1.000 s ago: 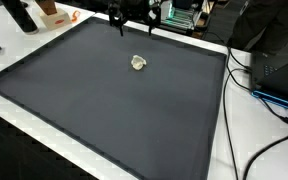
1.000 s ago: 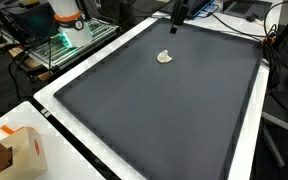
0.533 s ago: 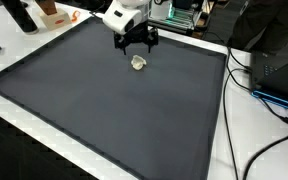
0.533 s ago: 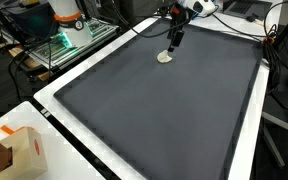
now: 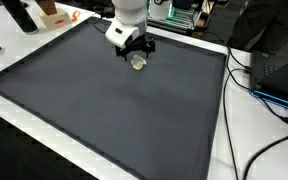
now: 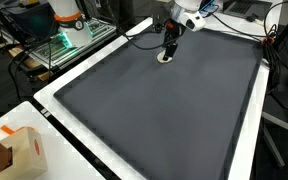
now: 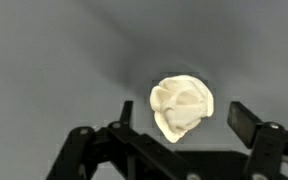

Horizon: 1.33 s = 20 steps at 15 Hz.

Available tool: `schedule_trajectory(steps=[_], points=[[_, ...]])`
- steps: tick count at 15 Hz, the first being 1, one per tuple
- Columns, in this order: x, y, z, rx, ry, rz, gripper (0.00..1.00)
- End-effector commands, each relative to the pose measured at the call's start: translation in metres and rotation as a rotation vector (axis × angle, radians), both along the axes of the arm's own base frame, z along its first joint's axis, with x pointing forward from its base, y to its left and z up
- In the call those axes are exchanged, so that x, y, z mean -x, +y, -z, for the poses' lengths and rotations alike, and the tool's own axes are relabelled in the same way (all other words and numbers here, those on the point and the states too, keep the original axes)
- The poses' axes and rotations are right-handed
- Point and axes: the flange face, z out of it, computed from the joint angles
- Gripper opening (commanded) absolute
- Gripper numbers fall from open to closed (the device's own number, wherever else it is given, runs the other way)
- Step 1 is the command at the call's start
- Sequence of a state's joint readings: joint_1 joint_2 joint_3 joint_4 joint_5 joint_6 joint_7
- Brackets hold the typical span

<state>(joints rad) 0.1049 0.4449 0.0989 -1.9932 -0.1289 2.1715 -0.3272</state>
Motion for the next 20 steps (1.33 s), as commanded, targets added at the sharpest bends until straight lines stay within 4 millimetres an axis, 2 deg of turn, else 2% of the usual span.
schedule_trajectory(steps=[1, 7, 10, 20], points=[[0.0045, -0.0039, 0.0125, -0.030, 0.021, -0.015, 0.70], [0.0042, -0.0018, 0.0172, -0.042, 0.030, -0.037, 0.21], [0.0034, -0.0009, 0.0163, -0.046, 0.030, -0.047, 0.02], [0.0025, -0.0030, 0.0149, -0.061, 0.033, -0.068, 0.03]])
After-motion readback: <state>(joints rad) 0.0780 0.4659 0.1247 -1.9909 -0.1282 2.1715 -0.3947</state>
